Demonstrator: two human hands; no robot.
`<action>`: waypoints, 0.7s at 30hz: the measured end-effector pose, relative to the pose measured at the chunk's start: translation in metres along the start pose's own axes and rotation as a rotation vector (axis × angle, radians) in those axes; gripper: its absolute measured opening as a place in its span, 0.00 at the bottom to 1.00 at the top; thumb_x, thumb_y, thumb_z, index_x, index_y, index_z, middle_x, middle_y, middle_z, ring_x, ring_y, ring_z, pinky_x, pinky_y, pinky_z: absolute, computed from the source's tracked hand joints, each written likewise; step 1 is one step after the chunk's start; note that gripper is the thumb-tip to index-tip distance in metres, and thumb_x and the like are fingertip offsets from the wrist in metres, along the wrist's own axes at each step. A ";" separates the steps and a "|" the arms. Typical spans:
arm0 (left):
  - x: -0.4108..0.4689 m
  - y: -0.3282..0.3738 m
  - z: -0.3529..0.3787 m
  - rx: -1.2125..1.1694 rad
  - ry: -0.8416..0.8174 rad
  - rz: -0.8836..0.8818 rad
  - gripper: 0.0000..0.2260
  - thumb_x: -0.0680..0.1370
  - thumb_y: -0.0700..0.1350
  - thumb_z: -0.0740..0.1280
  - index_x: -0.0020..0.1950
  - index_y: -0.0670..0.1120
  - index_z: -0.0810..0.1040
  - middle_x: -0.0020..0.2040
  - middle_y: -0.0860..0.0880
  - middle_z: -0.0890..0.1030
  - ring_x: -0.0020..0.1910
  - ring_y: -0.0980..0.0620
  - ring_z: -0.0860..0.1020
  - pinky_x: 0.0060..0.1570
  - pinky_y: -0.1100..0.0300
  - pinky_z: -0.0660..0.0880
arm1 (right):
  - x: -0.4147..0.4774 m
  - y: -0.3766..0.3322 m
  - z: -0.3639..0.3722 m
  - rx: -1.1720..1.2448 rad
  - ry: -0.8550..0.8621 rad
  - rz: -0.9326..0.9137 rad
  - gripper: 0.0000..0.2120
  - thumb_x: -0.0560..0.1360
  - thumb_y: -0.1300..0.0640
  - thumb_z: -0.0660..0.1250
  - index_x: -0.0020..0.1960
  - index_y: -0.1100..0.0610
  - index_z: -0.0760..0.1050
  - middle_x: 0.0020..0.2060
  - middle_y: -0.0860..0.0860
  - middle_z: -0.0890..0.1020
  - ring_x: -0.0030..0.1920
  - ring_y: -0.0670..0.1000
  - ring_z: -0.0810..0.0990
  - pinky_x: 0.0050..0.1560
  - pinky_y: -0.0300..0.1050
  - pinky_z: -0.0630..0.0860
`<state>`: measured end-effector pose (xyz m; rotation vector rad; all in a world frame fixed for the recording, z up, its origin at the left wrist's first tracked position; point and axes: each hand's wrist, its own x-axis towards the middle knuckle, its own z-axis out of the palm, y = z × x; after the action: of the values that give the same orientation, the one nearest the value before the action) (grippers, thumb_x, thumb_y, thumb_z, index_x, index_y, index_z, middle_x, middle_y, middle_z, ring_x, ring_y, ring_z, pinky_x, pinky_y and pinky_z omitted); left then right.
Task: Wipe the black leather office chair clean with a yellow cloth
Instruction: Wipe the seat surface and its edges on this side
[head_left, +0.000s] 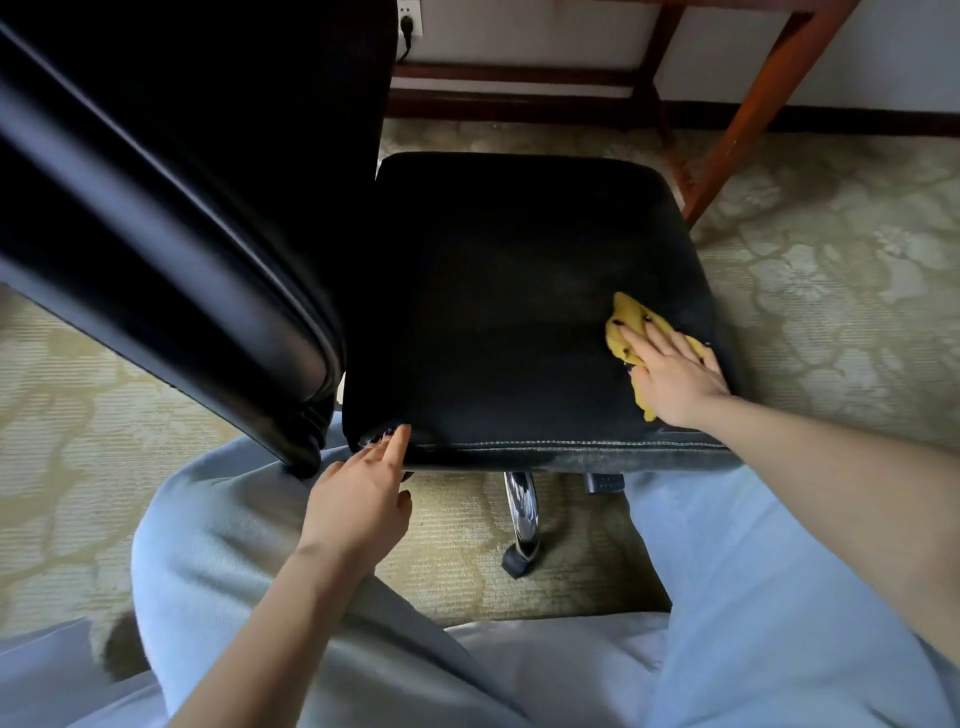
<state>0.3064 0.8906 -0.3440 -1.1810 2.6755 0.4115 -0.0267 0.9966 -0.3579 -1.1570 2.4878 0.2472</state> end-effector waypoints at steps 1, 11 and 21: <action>0.003 0.002 -0.005 0.040 0.014 0.004 0.29 0.79 0.47 0.58 0.78 0.48 0.52 0.72 0.51 0.68 0.68 0.51 0.69 0.59 0.60 0.67 | 0.001 0.001 0.001 0.026 -0.003 0.041 0.24 0.83 0.48 0.46 0.75 0.37 0.41 0.77 0.44 0.43 0.77 0.53 0.44 0.74 0.59 0.43; 0.058 0.013 -0.008 -0.022 -0.071 -0.114 0.36 0.75 0.58 0.63 0.76 0.45 0.51 0.77 0.44 0.53 0.76 0.48 0.52 0.72 0.52 0.50 | 0.008 -0.085 0.002 0.213 -0.030 0.025 0.23 0.82 0.45 0.46 0.75 0.36 0.45 0.77 0.43 0.46 0.77 0.56 0.40 0.75 0.58 0.40; 0.059 0.006 -0.001 0.049 -0.152 -0.093 0.40 0.76 0.59 0.60 0.78 0.44 0.43 0.78 0.43 0.45 0.77 0.47 0.46 0.74 0.51 0.47 | 0.003 -0.164 0.029 -0.067 0.154 -0.622 0.26 0.82 0.49 0.52 0.77 0.43 0.48 0.78 0.49 0.51 0.77 0.57 0.44 0.74 0.61 0.42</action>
<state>0.2623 0.8537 -0.3585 -1.2038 2.4768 0.4008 0.1045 0.8984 -0.3850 -1.9620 2.1118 0.0661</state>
